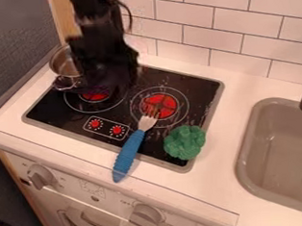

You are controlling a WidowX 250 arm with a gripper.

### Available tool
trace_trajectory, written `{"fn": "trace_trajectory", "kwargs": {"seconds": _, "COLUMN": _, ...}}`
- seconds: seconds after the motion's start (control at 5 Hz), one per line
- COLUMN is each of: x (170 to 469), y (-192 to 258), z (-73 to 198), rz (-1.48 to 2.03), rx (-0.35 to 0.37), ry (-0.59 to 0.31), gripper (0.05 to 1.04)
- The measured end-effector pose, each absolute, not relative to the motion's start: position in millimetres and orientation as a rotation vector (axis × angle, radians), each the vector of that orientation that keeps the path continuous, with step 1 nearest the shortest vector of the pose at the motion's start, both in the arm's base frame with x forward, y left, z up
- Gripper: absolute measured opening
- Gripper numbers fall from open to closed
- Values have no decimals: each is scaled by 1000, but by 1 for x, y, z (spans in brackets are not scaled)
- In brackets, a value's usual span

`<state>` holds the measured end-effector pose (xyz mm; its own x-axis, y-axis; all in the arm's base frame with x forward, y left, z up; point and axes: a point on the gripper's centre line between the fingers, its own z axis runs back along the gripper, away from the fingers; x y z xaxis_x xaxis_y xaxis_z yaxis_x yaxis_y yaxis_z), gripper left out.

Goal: Put silver pot at the bottom left side of the burner near the left switch

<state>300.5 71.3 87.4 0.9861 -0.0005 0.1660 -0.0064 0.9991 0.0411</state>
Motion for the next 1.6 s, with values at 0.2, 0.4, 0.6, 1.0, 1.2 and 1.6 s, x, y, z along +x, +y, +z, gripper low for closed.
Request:
{"fn": "trace_trajectory", "kwargs": {"seconds": 0.2, "x": 324, "y": 94, "z": 86, "rz": 49, "rx": 57, "ry": -190, "gripper": 1001}}
{"fn": "trace_trajectory", "kwargs": {"seconds": 0.4, "x": 346, "y": 107, "z": 72, "rz": 65, "rx": 88, "ry": -171, "gripper": 1001}}
{"fn": "trace_trajectory", "kwargs": {"seconds": 0.6, "x": 358, "y": 116, "z": 56, "rz": 77, "rx": 111, "ry": -145, "gripper": 1001}}
{"fn": "trace_trajectory", "kwargs": {"seconds": 1.0, "x": 368, "y": 120, "z": 32, "rz": 82, "rx": 91, "ry": -113, "gripper": 662}}
{"fn": "trace_trajectory", "kwargs": {"seconds": 1.2, "x": 365, "y": 126, "z": 32, "rz": 81, "rx": 82, "ry": -107, "gripper": 367}}
{"fn": "trace_trajectory", "kwargs": {"seconds": 1.6, "x": 355, "y": 138, "z": 62, "rz": 111, "rx": 57, "ry": -170, "gripper": 78}}
